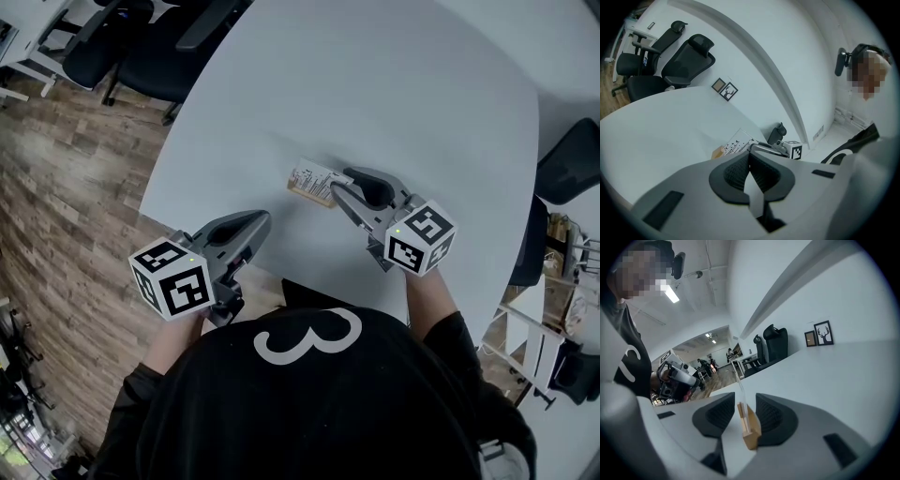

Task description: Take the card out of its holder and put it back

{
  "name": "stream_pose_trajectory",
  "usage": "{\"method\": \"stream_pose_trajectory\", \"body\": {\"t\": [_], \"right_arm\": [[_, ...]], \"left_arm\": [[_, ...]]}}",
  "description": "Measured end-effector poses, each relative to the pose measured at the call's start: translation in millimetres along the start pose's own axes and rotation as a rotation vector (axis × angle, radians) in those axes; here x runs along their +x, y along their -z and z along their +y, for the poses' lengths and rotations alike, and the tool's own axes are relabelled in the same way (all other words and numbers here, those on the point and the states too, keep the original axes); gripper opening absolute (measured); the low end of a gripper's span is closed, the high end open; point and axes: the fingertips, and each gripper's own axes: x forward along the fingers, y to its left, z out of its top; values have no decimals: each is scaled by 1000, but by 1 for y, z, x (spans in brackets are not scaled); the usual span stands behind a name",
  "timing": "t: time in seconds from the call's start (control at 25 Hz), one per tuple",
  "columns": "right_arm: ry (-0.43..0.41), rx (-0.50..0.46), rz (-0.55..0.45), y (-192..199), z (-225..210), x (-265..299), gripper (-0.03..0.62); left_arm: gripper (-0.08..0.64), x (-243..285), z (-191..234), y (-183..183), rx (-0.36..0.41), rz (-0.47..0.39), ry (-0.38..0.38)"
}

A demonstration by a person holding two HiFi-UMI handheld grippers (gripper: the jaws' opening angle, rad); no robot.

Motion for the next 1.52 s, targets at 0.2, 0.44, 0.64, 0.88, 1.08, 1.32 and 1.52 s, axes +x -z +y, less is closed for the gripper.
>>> {"method": "stream_pose_trajectory", "body": {"t": [0.2, 0.44, 0.64, 0.88, 1.08, 1.32, 1.52], "right_arm": [[-25, -5, 7, 6, 2, 8, 115], [-32, -6, 1, 11, 7, 7, 60], [-40, -36, 4, 11, 8, 12, 35], [-21, -62, 2, 10, 13, 13, 23], [-9, -69, -1, 11, 14, 13, 21], [8, -74, -18, 10, 15, 12, 21], [27, -89, -34, 4, 17, 10, 21]], "left_arm": [[11, 1, 1, -2, -6, -7, -2], [11, -7, 0, 3, -2, -10, -15], [11, -11, 3, 3, -2, -12, -20], [11, -22, 3, 8, -13, -16, -27], [11, -30, 4, 12, -17, -21, -38], [11, -40, 3, 17, -16, -21, -50], [11, -47, 2, 17, -13, -26, -59]]}}
